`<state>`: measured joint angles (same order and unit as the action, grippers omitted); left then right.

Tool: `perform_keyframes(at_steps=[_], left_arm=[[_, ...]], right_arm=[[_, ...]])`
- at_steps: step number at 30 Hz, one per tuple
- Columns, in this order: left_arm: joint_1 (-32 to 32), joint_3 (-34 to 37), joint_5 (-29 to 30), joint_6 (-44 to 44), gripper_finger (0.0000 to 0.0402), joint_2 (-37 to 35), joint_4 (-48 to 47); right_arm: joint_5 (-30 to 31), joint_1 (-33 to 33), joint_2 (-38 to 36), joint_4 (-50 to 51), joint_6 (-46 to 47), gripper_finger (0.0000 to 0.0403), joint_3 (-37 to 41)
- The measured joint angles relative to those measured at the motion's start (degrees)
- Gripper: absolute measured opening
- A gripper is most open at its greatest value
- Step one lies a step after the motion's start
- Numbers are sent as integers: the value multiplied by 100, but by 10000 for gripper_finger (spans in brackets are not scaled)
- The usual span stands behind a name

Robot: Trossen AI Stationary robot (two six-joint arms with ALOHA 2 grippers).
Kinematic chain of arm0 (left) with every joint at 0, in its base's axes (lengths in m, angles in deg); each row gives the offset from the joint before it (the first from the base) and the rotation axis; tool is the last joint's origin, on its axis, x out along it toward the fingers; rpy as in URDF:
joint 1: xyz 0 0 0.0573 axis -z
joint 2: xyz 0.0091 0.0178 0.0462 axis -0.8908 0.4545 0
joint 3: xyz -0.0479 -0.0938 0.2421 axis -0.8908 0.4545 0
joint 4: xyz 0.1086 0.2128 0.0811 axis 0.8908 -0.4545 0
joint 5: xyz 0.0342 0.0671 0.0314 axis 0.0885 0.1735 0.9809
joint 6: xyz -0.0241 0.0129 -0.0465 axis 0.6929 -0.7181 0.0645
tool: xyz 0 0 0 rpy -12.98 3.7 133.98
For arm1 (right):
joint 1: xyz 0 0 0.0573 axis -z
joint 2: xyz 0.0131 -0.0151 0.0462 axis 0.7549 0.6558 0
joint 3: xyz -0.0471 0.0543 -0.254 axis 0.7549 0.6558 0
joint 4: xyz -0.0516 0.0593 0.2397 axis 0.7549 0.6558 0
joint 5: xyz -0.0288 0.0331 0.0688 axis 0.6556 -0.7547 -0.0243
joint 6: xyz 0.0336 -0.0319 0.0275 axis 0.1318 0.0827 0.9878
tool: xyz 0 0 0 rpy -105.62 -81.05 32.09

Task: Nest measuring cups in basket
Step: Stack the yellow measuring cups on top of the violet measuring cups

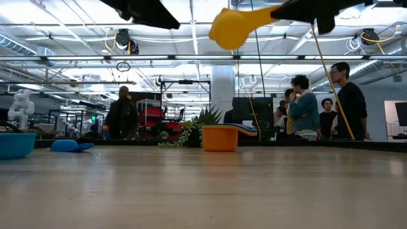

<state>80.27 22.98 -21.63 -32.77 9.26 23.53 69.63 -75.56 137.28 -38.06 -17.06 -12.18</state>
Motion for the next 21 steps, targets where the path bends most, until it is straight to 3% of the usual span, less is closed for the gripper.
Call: perform_keyframes(at_steps=[5,10,16,21], left_arm=[[-225,0,-496,240,194,0,-7],[-313,0,-556,294,168,0,-10],[-309,0,-568,296,147,0,-32],[-309,0,-568,270,141,-2,-35]], right_arm=[[247,47,425,126,-155,0,0],[252,184,1187,-55,-707,0,0],[858,289,2104,-763,-1582,0,2],[950,357,2649,-1523,-2233,0,2]])
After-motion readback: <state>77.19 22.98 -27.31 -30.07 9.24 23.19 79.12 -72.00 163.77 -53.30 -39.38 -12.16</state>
